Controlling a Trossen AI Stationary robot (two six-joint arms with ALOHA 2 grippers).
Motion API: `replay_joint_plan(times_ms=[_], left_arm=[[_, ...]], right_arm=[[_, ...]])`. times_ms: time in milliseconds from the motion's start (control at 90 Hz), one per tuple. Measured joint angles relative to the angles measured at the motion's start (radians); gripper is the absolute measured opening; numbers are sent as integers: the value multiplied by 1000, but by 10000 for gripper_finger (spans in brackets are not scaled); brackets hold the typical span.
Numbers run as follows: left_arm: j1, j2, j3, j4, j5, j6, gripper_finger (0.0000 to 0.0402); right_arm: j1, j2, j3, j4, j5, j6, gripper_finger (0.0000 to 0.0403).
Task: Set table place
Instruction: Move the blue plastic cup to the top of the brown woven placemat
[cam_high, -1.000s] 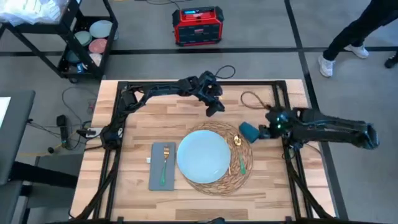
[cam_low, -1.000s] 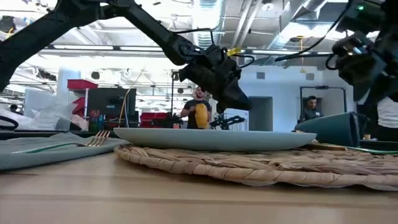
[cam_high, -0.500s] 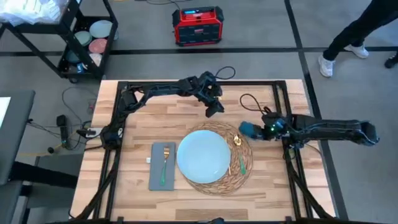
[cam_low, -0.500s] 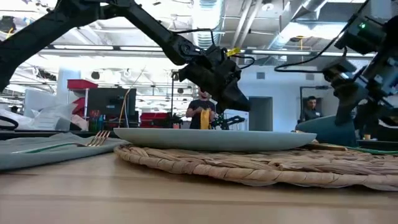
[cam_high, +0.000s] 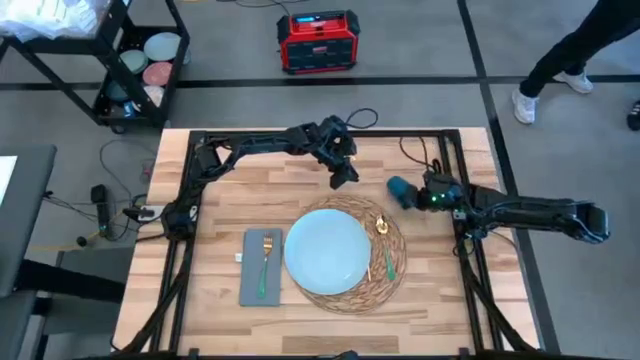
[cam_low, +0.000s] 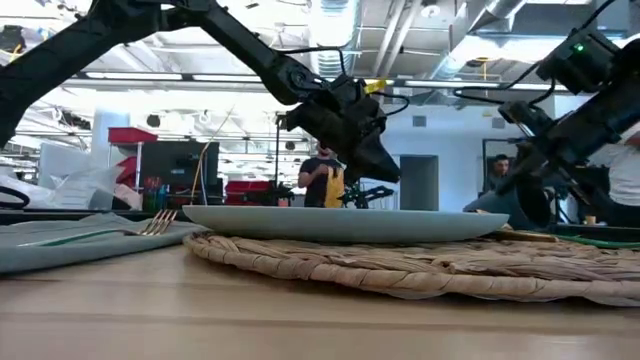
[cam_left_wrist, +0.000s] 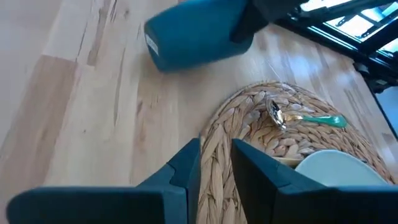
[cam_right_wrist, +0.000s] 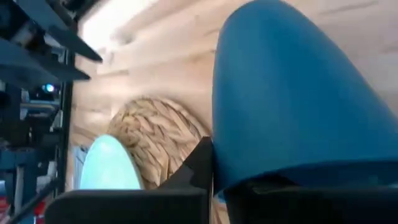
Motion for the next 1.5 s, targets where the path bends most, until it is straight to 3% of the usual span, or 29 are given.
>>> replay_joint_plan(times_ms=[122,267,422,533,744,956,1256,1500], left_arm=[[0,-4,0,-42,-2,-18,70],[0,-38,0,-114,-1,6,70],[-10,-71,0,-225,-4,88,70],[-26,-90,0,-344,-2,160,70],[-60,-93,0,-663,-8,330,70],[-83,-92,0,-834,-124,376,70],[-105,-93,0,-956,-150,367,70],[-112,-93,0,-1024,-207,371,70]], right_arm=[[17,0,125,-157,-42,-68,2],[14,45,398,-576,-53,-219,1],[-39,179,692,-962,-93,-433,1],[-97,311,838,-1100,-116,-604,0],[-204,548,919,-1136,-208,-885,0],[-235,714,919,-1120,-249,-1071,0],[-231,879,919,-1040,-287,-1165,0],[-219,938,919,-971,-307,-1180,0]])
